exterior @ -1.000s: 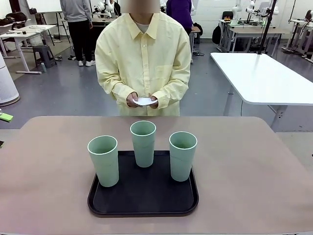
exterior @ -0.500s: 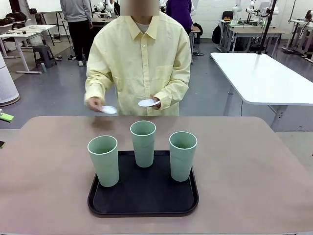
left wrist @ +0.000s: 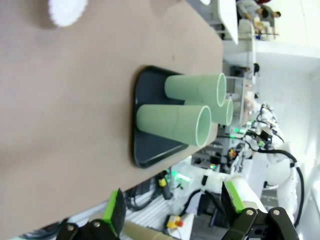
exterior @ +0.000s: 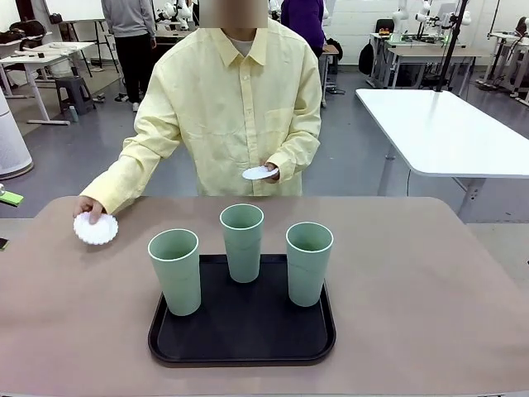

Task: Place coasters on the table and set cups on them.
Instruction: Pick up one Reusable plastic cup and place it on a coaster set by the human.

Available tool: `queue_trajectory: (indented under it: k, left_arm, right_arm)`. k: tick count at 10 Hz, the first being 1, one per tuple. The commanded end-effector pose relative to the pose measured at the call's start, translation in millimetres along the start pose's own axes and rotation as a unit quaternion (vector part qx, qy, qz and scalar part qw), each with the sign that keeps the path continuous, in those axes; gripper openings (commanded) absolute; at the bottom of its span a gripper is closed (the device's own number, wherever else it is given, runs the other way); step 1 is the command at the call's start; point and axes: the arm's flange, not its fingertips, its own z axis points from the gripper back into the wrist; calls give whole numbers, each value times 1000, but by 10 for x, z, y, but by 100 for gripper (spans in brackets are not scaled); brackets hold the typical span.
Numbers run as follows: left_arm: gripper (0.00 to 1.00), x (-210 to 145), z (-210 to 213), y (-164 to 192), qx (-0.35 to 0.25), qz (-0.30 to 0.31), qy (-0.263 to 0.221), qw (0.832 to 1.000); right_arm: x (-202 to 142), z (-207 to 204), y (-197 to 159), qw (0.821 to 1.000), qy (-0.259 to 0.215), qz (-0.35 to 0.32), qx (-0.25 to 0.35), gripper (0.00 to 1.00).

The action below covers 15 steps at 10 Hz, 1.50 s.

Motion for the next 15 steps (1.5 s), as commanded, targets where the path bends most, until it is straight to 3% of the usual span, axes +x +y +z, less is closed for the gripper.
queue_trajectory:
  k: [1,9,10,11,12,13,15]
  left_arm:
    - [100,24,2,-13,-8,1,0,1000]
    - [100,0,0,0,0,0,0,1000]
    - [100,161,11,-72,30,-64,27,997]
    - [100,354,-5,-189,73,-120,20,990]
    - [100,507,12,-372,115,-186,35,975]
    - [100,574,43,-651,188,-303,37,934]
    - [100,707,-139,-933,280,-413,49,865]
  right_arm:
    - [3,1,0,1000,-1,-2,1,100]
    - [3,1,0,1000,-1,-2,1,100]
    - [3,1,0,1000,-1,-2,1,100]
    - [3,1,0,1000,-1,-2,1,100]
    - [3,1,0,1000,-1,-2,1,100]
    - [3,1,0,1000,-1,-2,1,100]
    - [3,1,0,1000,-1,-2,1,100]
